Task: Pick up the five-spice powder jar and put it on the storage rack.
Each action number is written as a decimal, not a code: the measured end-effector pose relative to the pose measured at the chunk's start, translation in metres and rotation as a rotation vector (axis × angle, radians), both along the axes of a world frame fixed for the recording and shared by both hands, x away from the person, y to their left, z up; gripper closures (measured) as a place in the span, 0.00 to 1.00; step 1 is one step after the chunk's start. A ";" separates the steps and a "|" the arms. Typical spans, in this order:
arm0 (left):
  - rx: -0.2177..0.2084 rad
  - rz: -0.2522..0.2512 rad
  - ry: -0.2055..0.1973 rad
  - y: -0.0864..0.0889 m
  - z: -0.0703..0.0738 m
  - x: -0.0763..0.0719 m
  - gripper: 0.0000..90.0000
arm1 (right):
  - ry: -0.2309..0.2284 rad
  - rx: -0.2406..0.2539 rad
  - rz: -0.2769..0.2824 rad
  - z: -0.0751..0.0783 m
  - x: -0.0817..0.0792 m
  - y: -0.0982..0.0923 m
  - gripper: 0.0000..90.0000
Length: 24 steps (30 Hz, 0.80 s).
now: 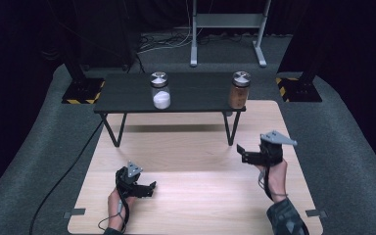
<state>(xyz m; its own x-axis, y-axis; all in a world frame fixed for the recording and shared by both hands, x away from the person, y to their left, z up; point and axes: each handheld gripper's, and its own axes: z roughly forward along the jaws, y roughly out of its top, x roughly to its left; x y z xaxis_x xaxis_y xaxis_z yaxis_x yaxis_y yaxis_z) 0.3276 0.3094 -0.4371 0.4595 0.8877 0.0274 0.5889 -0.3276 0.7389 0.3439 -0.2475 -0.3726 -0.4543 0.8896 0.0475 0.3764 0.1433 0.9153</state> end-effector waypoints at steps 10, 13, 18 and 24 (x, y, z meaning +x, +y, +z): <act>0.000 0.000 0.000 0.000 0.000 0.000 0.00 | 0.130 0.034 -0.078 -0.076 -0.054 -0.014 0.00; 0.000 0.000 0.000 0.000 0.000 0.000 0.00 | 0.139 0.034 -0.095 -0.083 -0.060 -0.017 0.00; -0.001 0.000 0.000 0.000 0.000 0.000 0.00 | 0.144 0.052 -0.112 -0.084 -0.066 -0.023 0.00; 0.000 0.000 0.000 0.000 0.000 0.000 0.00 | 0.152 0.030 -0.107 -0.082 -0.065 -0.021 0.00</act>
